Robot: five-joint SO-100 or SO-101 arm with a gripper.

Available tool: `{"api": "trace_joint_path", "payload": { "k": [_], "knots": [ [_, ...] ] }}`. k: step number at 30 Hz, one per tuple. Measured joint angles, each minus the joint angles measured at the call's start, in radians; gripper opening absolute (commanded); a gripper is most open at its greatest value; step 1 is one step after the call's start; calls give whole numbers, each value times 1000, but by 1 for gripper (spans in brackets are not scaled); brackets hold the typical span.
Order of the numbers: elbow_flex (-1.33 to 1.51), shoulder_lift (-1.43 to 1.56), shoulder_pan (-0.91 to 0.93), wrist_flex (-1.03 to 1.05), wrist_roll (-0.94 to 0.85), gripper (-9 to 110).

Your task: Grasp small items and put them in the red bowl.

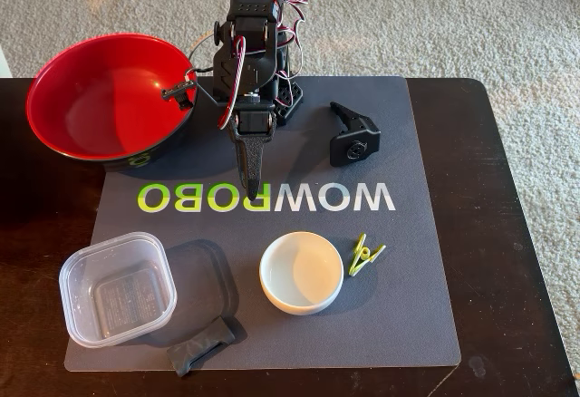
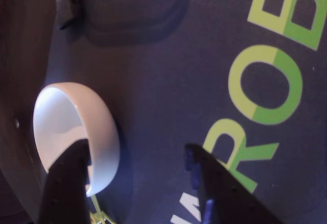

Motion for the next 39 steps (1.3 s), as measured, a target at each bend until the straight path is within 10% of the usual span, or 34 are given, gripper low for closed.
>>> {"api": "trace_joint_path", "payload": {
  "k": [21,29,39],
  "knots": [
    [18,3,-127,0,173,25],
    [-9,2,-84,31,377,56],
    [-144,-2,-61,25,337,34]
  ]
}}
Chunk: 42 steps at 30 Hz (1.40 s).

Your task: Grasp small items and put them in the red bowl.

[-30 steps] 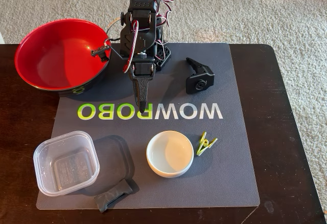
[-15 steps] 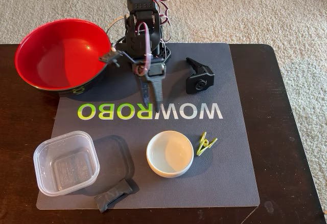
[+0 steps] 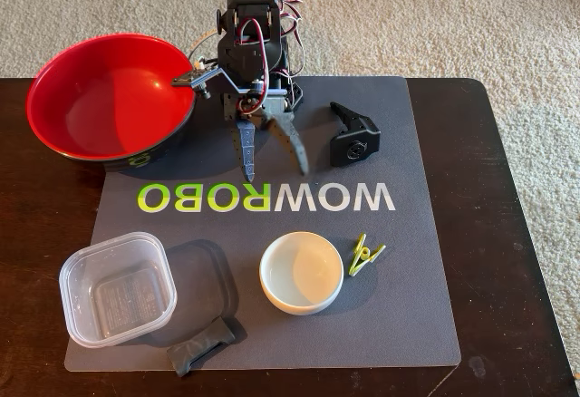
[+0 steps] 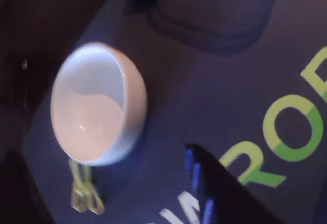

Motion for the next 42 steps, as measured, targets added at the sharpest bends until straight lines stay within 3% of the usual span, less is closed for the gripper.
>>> {"api": "trace_joint_path", "payload": {
  "k": [5,12,19,24,30,40,42],
  "knots": [
    [-256,-268,-71,-25,-135,32],
    [-983,-1218,-92,198,-206,32],
    [-1071,-1664,-141,212,-126,32],
    [-1080,-1839,-153,172,-41,31],
    [-1137,-1945,-44,95,34,28],
    [-1213,-2042,-6,83,55,14],
    [-1213,-2043,-6,83,58,6]
  ]
}}
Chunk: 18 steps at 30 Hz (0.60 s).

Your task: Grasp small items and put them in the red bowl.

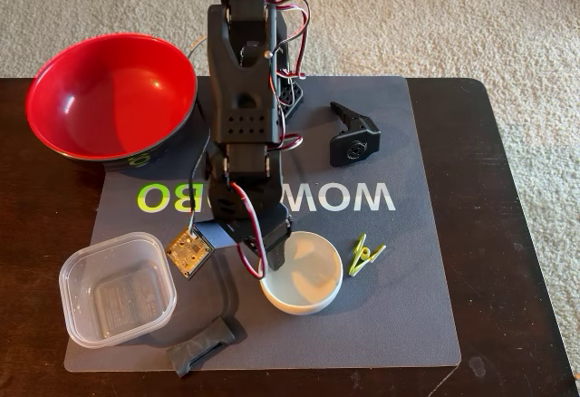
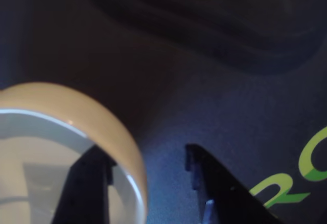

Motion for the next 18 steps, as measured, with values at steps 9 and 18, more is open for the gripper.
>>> {"api": "trace_joint_path", "payload": {
  "k": [9,18],
  "knots": [
    [-29,-17,-25,2,-3,0],
    [-34,34,-28,11,-31,0]
  ]
}}
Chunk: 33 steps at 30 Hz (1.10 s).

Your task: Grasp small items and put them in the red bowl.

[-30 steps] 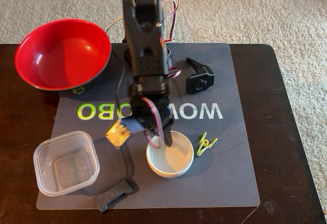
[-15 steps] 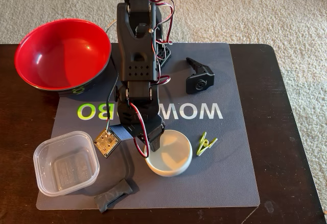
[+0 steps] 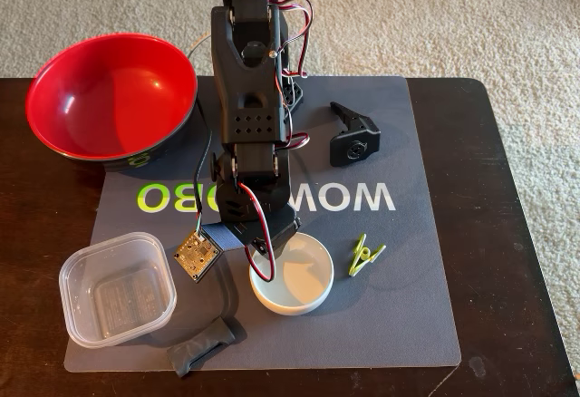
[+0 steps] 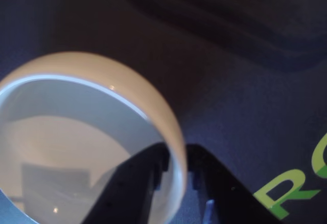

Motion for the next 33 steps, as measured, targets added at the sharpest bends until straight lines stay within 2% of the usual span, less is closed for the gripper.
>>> {"api": "trace_joint_path", "payload": {
  "k": [7,19,27,33],
  "knots": [
    [25,202,15,107,-72,0],
    [25,762,107,411,-140,0],
    [227,1152,565,506,0,0],
    [334,1131,933,506,91,0]
  ]
}}
